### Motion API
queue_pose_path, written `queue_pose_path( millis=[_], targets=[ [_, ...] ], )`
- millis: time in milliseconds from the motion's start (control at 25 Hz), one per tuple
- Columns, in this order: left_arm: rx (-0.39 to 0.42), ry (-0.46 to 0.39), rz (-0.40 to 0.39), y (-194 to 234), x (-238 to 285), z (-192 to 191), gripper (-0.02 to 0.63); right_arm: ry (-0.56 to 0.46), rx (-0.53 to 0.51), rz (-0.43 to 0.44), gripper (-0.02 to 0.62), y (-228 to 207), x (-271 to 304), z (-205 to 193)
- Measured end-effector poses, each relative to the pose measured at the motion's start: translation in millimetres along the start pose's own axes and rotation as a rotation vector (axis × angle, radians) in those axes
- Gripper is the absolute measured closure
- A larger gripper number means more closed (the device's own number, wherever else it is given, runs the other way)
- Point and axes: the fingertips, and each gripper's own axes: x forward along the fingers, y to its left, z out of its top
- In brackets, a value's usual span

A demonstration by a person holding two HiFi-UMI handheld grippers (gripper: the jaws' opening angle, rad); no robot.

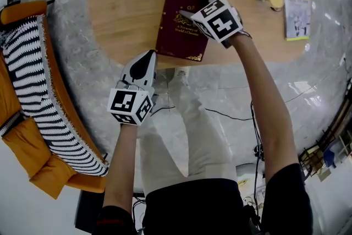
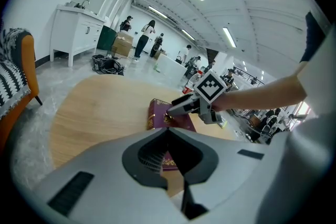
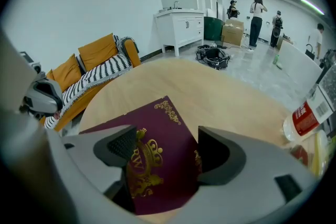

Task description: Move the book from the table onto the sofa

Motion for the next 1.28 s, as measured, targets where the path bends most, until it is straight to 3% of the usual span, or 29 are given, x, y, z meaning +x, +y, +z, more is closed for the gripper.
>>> queue_pose_path(
  millis=[280,600,1040,1280],
  targets=[
    [-0.024,0.024,-0.012,3,-6,-16,0.591,0.012,-0.014,0.015,0.225,21,2,-3],
    [-0.024,0.106,-0.046,10,-26,-47,0.591,0.020,-0.033,0.025,0.225,63,6,-11],
    [0.008,0.211,-0.015,24,-50,-86,0.591,0.022,-0.054,0.037,0.225,114,9,-21],
    [-0.034,0.229,-0.016,30,-62,-103,0.589,0.034,-0.083,0.052,0.225,137,11,-26]
  ],
)
